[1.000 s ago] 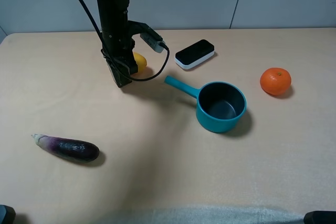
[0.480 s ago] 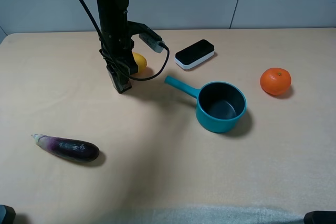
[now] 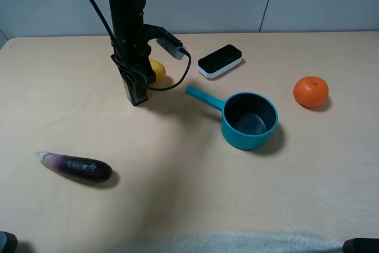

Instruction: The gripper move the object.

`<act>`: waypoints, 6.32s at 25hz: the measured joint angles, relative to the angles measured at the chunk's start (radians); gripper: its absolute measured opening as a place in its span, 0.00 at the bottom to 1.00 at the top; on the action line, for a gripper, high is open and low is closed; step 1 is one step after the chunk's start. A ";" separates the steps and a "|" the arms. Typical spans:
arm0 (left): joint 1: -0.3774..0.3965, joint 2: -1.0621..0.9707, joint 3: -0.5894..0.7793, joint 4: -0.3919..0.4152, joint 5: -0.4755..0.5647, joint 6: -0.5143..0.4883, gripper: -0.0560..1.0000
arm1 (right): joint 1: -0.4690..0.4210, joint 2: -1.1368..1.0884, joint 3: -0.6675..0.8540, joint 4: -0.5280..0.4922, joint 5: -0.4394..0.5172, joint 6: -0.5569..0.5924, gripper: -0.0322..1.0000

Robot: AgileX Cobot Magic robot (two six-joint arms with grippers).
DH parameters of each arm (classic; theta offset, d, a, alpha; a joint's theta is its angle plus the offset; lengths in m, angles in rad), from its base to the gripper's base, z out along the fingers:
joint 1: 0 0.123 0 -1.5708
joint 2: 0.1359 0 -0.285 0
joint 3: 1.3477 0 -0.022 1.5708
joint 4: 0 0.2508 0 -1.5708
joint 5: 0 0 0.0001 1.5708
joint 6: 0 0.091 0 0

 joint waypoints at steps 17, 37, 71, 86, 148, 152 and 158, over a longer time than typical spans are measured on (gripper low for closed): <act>0.000 0.000 0.000 0.041 0.022 -0.056 0.77 | 0.000 0.000 0.000 0.000 0.000 0.000 0.70; 0.000 -0.101 -0.012 0.055 0.030 -0.087 0.83 | 0.000 0.000 0.000 0.000 0.000 0.000 0.70; 0.326 -0.952 0.556 0.054 -0.023 -0.179 0.83 | 0.000 0.000 0.000 0.000 0.000 0.000 0.70; 0.438 -1.463 0.959 0.030 -0.054 -0.249 0.83 | 0.000 0.000 0.000 0.000 0.000 0.000 0.70; 0.438 -2.276 1.207 -0.009 -0.026 -0.289 0.83 | 0.000 0.000 0.000 0.000 0.000 0.000 0.70; 0.438 -2.276 1.207 -0.009 -0.026 -0.289 0.83 | 0.000 0.000 0.000 0.000 0.000 0.000 0.70; 0.438 -2.276 1.207 -0.009 -0.026 -0.289 0.83 | 0.000 0.000 0.000 0.000 0.000 0.000 0.70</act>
